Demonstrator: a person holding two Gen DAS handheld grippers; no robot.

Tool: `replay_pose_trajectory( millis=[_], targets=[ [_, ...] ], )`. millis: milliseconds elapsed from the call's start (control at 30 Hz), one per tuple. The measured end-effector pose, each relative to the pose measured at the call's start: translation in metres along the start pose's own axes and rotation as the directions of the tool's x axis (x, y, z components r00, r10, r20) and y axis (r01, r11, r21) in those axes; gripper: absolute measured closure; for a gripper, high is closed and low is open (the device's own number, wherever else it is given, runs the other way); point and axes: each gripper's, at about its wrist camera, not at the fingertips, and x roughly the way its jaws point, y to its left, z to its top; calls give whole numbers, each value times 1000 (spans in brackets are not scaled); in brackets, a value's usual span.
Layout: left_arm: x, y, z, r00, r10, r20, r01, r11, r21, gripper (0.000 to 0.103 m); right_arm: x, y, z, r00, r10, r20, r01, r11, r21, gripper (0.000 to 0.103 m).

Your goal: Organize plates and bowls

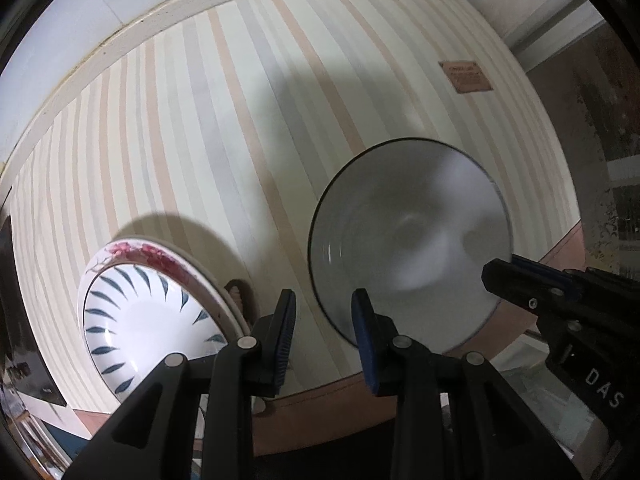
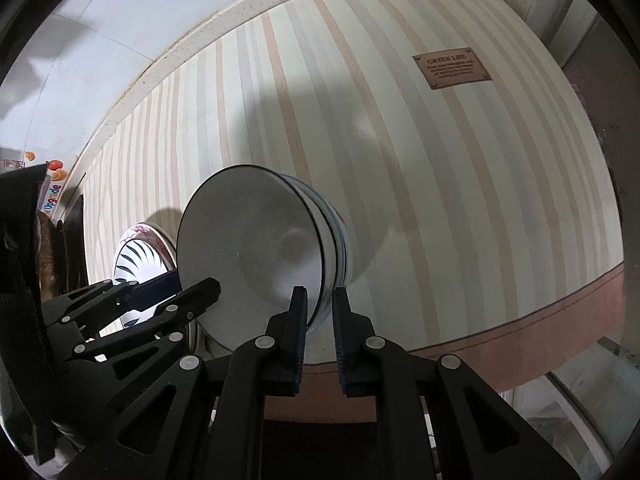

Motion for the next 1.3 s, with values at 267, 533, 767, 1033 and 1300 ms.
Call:
replay_pose_trajectory(
  millis=[267, 533, 767, 1033, 1300],
  targets=[
    [-63, 2, -25, 994, -21, 110, 21, 1000, 1, 75, -54, 21, -27, 994, -57, 98, 64, 995, -74, 62],
    [-115, 8, -53, 980, -59, 190, 60, 998, 0, 24, -122, 37, -64, 971, -65, 229, 91, 990, -108, 19],
    [-146, 11, -72, 963, -53, 266, 54, 999, 2, 13, -166, 45, -88, 942, -98, 320, 143, 982, -121, 12],
    [-166, 15, -78, 941, -89, 325, 98, 995, -10, 6, -186, 60, -104, 923, -123, 365, 190, 970, -152, 9],
    [-157, 18, -62, 914, -98, 393, 110, 994, -8, 5, -172, 48, -94, 922, -113, 370, 178, 973, -146, 5]
  ],
)
